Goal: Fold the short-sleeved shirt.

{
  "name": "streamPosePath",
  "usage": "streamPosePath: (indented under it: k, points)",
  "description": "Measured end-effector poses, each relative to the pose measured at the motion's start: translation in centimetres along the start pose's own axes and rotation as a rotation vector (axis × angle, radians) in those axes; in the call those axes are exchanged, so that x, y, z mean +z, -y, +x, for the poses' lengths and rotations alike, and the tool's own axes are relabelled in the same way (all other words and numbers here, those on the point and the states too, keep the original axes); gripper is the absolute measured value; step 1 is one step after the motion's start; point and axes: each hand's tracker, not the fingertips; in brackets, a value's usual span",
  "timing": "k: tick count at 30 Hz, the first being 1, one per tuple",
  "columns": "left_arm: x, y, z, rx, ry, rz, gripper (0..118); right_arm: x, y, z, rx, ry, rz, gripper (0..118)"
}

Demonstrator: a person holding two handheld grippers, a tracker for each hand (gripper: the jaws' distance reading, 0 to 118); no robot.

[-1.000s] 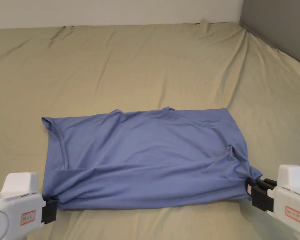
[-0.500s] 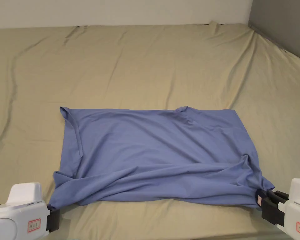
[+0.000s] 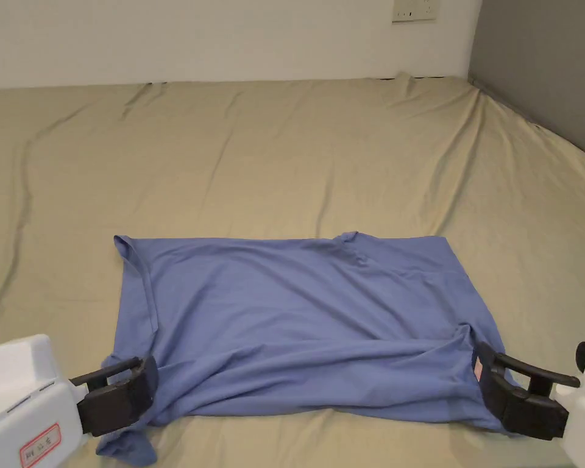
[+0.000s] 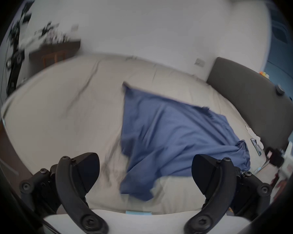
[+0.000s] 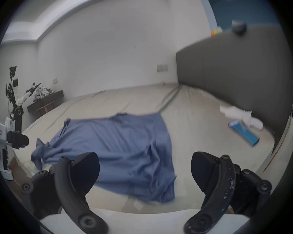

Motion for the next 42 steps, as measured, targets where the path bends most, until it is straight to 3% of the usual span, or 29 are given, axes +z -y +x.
streamPosePath:
  k: [2, 3, 4, 5, 6, 7, 8, 9, 10, 11, 13, 18, 23, 24, 25, 26, 27, 28, 29, 36, 39, 42]
  points:
    - [1.8, -1.3, 2.1, -0.055, 0.021, 0.099, 107, 0.9, -1.8, -0.9, 0.007, -0.030, 0.067, 112]
    - [2.7, -2.0, 2.9, -0.064, 0.055, 0.139, 99, 1.3, -2.7, -1.5, 0.013, -0.034, 0.107, 112]
    - [3.5, -2.2, 2.9, -0.084, 0.094, 0.185, 78, 1.7, -3.5, -2.1, 0.030, -0.034, 0.138, 109]
    - [4.3, -2.5, 3.3, -0.082, 0.119, 0.250, 47, 2.1, -4.1, -2.8, 0.055, -0.029, 0.170, 105]
    - [4.9, -2.8, 3.9, -0.078, 0.134, 0.299, 47, 2.4, -4.7, -3.4, 0.089, -0.016, 0.206, 101]
    - [5.2, -3.1, 4.5, -0.072, 0.137, 0.344, 34, 2.8, -5.2, -4.0, 0.122, -0.012, 0.237, 101]
    - [5.3, -3.1, 4.9, -0.039, 0.128, 0.395, 0, 3.0, -5.5, -4.6, 0.145, -0.008, 0.262, 84]
    - [5.4, -3.1, 5.3, -0.014, 0.090, 0.417, 0, 3.1, -5.8, -5.1, 0.161, -0.002, 0.278, 59]
    - [5.0, -3.2, 5.6, -0.028, 0.077, 0.399, 0, 2.9, -5.9, -5.4, 0.162, 0.000, 0.273, 8]
    - [4.5, -3.4, 5.8, -0.053, 0.072, 0.370, 0, 3.1, -6.0, -5.7, 0.163, 0.051, 0.300, 2]
    - [3.7, -3.5, 6.1, -0.119, 0.054, 0.313, 0, 2.7, -6.5, -5.8, 0.131, -0.032, 0.261, 2]
    - [1.6, -4.6, 4.6, -0.056, 0.080, 0.271, 0, 0.7, -6.5, -5.6, 0.127, -0.030, 0.217, 2]
    - [-3.8, -8.6, 2.6, -0.084, -0.008, 0.201, 3, -2.8, -6.2, -5.1, 0.125, -0.040, 0.137, 2]
    - [-5.2, -9.7, 2.0, -0.075, -0.011, 0.188, 19, -3.6, -6.2, -5.0, 0.112, -0.053, 0.127, 2]
    - [-7.0, -10.9, 1.1, -0.052, -0.010, 0.169, 70, -4.5, -6.3, -4.8, 0.095, -0.066, 0.109, 2]
    - [-9.1, -12.2, 0.3, -0.036, -0.008, 0.116, 110, -5.4, -6.3, -4.7, 0.076, -0.077, 0.095, 2]
    - [-11.7, -13.2, -0.4, -0.033, -0.003, 0.052, 118, -6.2, -6.2, -4.5, 0.068, -0.085, 0.087, 2]
    - [-13.9, -13.7, -1.2, -0.030, -0.023, -0.025, 107, -7.1, -6.3, -4.4, 0.064, -0.091, 0.080, 2]
    - [-15.2, -14.6, -1.2, -0.007, 0.010, -0.032, 106, -7.8, -6.5, -4.3, 0.065, -0.095, 0.074, 2]
    - [-30.2, -16.2, -3.6, -0.053, -0.164, -0.283, 106, -13.0, -7.1, -2.8, 0.053, -0.080, 0.036, 2]
    - [-34.4, -15.1, -3.2, -0.149, -0.212, -0.339, 105, -15.2, -7.3, -2.3, 0.065, -0.048, 0.000, 2]
    - [-37.4, -14.7, -4.1, -0.152, -0.224, -0.333, 102, -16.5, -7.4, -1.9, 0.092, -0.026, -0.018, 2]
